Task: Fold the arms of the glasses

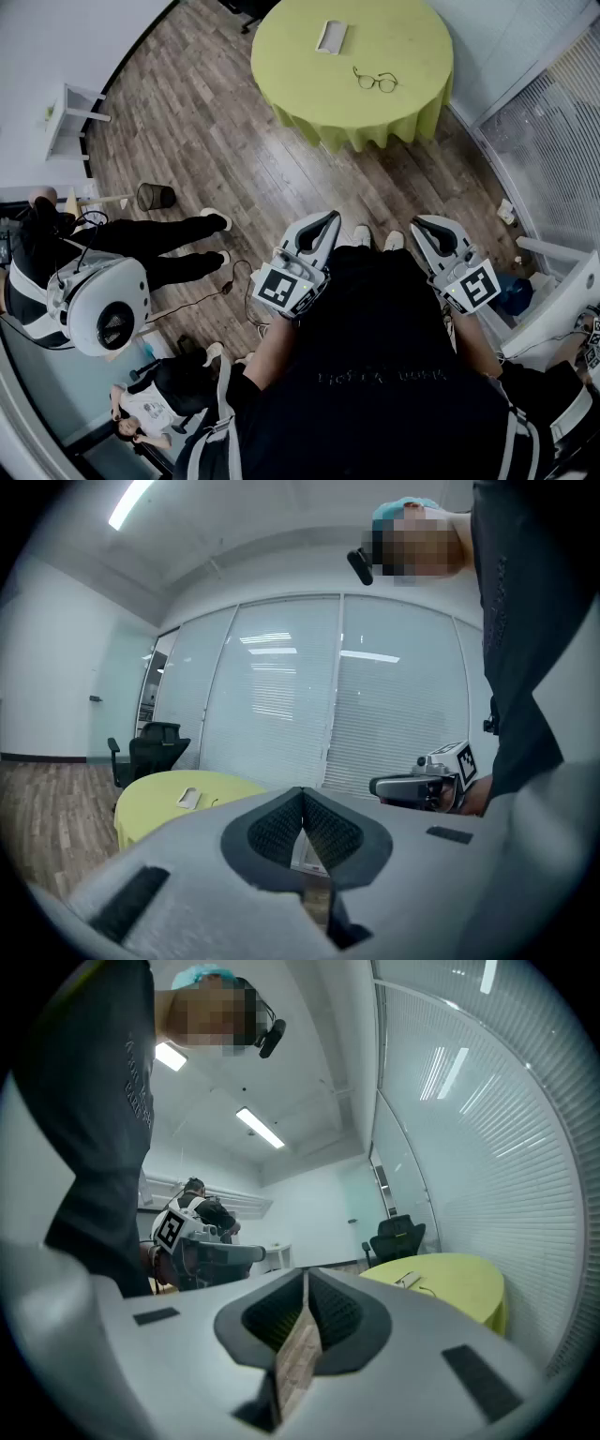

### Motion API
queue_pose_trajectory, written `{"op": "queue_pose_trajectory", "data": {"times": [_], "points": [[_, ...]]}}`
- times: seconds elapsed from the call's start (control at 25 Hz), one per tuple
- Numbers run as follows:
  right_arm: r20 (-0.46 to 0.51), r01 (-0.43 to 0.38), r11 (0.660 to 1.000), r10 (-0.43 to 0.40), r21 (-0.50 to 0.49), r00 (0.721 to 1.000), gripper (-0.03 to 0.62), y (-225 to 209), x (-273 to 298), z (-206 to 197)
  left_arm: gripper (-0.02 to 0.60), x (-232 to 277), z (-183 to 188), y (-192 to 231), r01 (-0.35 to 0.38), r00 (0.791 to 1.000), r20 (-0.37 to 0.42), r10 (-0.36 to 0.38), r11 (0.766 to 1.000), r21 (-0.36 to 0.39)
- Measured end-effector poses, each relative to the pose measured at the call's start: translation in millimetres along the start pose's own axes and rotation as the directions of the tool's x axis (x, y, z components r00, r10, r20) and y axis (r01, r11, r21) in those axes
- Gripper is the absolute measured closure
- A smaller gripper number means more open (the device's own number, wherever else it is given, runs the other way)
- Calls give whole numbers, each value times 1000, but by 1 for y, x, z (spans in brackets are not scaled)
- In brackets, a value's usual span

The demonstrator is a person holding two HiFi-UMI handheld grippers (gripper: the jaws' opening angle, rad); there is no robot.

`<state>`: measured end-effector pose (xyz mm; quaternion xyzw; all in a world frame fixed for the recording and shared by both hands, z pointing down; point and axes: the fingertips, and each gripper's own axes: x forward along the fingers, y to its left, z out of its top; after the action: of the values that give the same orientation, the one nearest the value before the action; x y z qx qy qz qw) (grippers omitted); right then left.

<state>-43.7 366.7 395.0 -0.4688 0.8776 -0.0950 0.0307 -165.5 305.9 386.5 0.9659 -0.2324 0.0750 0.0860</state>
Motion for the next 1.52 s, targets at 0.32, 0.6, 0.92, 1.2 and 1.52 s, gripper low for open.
{"op": "queue_pose_trajectory", "data": {"times": [0.32, 0.6, 0.92, 1.2, 1.52], "points": [[-4, -20, 1000, 20, -25, 1000, 557, -5, -21, -5, 563, 3, -5, -17, -29, 999, 24, 29, 1000, -7], [25, -17, 1000, 17, 8, 1000, 556, -18, -34, -4, 563, 11, -8, -25, -32, 999, 33, 32, 999, -7], [48, -13, 999, 15, -31, 999, 557, -30, -25, 7, 563, 30, 2, -21, -9, 999, 51, 8, 1000, 20], [70, -11, 1000, 12, -17, 997, 556, -52, -8, 14, 563, 61, 3, -3, 14, 998, 56, -15, 1000, 19], [13, 1, 1000, -1, 13, 1000, 556, -89, 26, 9, 563, 97, 7, 45, 30, 998, 51, -30, 1000, -1]]}}
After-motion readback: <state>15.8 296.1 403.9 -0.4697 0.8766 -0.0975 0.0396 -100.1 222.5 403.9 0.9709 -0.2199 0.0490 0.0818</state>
